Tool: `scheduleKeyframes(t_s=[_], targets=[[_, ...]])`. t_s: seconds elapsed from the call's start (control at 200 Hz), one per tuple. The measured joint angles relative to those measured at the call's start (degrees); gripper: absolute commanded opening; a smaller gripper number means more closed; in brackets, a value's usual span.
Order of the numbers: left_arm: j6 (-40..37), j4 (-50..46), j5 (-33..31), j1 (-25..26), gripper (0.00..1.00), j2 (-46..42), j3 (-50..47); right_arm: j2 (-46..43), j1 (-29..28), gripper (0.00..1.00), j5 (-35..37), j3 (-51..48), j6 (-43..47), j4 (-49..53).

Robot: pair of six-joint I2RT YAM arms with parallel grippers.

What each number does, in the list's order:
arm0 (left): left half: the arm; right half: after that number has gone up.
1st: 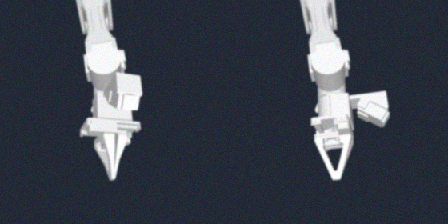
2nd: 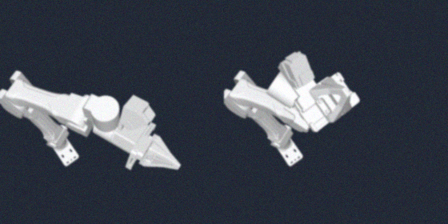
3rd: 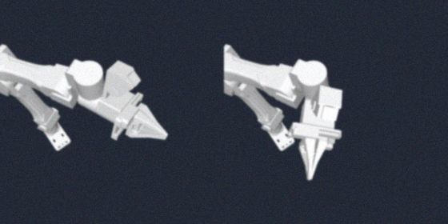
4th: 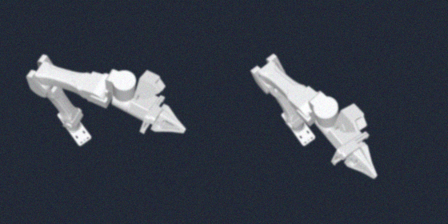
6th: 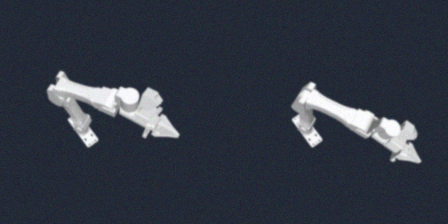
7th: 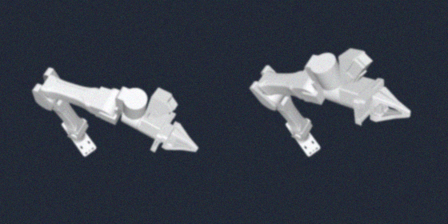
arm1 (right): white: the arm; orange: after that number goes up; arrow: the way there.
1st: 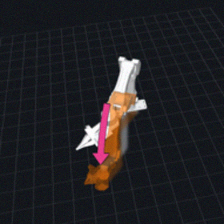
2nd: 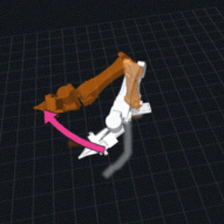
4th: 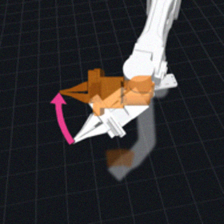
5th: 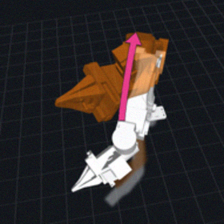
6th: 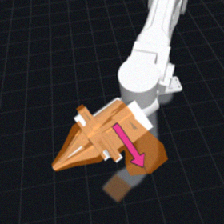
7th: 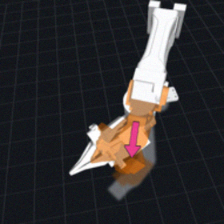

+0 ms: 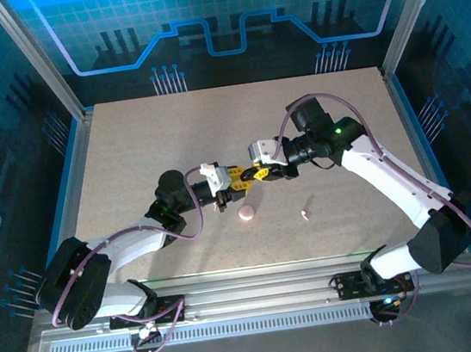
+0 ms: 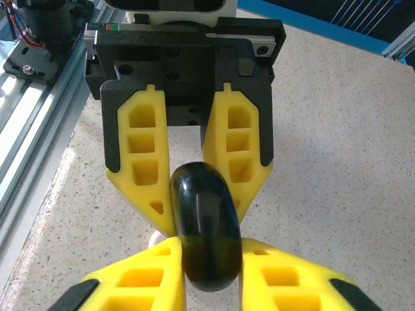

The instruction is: Insert the wireless bluetooth earbuds into the charging case

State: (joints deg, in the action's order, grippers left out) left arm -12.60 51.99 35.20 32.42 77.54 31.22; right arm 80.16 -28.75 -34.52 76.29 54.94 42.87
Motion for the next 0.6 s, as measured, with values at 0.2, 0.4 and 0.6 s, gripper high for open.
scheduleKeyframes(t_s=[0.2, 0.4, 0.6], targets=[[0.04, -0.26, -1.11, 0.02, 0.35, -0.04, 0.0, 0.0, -0.09, 0.17, 1.11, 0.0, 0.48, 0.04], [0.09, 0.02, -3.08, 0.11, 0.57, -0.15, -0.24, 0.0, 0.17, 0.17, 2.67, 0.0, 1.36, 0.68], [0.17, 0.04, -7.67, 0.11, 0.65, -0.15, -1.75, 2.32, 3.5, 0.15, 6.8, 1.95, 1.44, 3.91]])
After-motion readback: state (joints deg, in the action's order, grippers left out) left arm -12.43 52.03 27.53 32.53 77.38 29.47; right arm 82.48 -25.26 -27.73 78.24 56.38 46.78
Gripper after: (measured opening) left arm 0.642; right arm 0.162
